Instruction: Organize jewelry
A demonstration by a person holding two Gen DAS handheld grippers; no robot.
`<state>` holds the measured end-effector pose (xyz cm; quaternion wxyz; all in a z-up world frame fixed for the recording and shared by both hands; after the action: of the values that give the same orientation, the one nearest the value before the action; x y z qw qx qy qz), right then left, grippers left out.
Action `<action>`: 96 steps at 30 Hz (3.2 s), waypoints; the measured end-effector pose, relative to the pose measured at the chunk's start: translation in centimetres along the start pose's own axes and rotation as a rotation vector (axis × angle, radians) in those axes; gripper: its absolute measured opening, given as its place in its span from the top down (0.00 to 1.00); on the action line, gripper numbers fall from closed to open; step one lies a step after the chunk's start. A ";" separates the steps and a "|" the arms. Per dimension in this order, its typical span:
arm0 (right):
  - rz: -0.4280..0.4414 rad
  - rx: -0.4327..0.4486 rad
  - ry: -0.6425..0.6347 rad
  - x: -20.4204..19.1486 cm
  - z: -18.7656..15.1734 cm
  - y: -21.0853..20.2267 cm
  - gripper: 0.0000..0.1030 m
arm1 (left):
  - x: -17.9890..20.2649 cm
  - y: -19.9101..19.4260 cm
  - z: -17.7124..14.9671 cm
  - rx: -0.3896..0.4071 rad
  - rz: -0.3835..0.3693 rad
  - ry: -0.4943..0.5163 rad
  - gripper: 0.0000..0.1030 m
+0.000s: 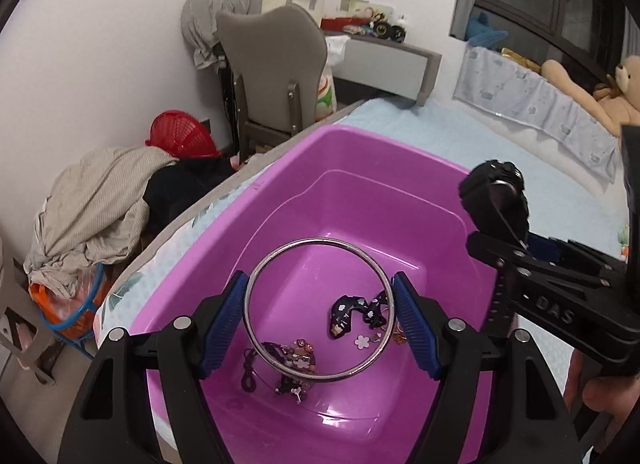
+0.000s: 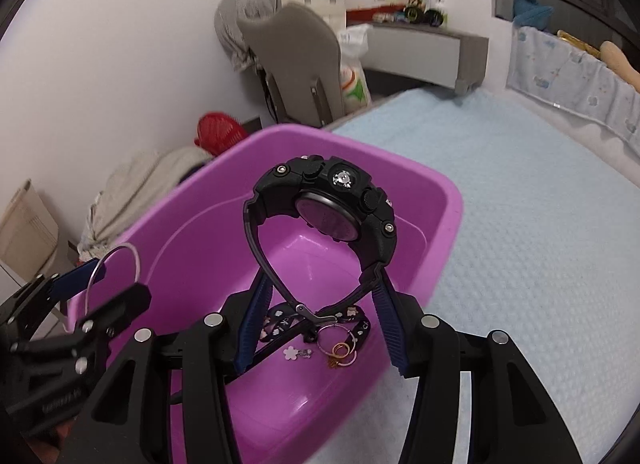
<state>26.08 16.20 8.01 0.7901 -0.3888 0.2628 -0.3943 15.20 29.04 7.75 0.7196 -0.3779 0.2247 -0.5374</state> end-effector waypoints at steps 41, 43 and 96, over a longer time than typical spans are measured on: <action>-0.045 -0.053 0.036 -0.6 -0.2 1.1 0.35 | -2.1 0.3 -0.3 -0.078 0.047 -0.113 0.09; -0.052 -0.050 0.031 -0.8 -0.4 0.8 0.35 | -2.1 0.0 -0.3 -0.078 0.055 -0.112 0.09; -0.165 0.023 0.106 -3.0 -7.9 -8.7 0.35 | 0.2 -7.5 -2.8 -0.003 0.134 -0.059 0.08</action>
<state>15.07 12.08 11.05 0.7444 -0.3786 0.2670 -0.4809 8.63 27.01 11.94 0.7598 -0.3786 0.2291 -0.4764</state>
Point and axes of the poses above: each gripper's, at about its wrist camera, not at the fingertips, and y roughly the way its jaws point, x to its right, z to its top, the point moved 2 cm from there along y, roughly the way its jaws point, and after that the axes turned 7 degrees about -x, right-handed, at the moved point
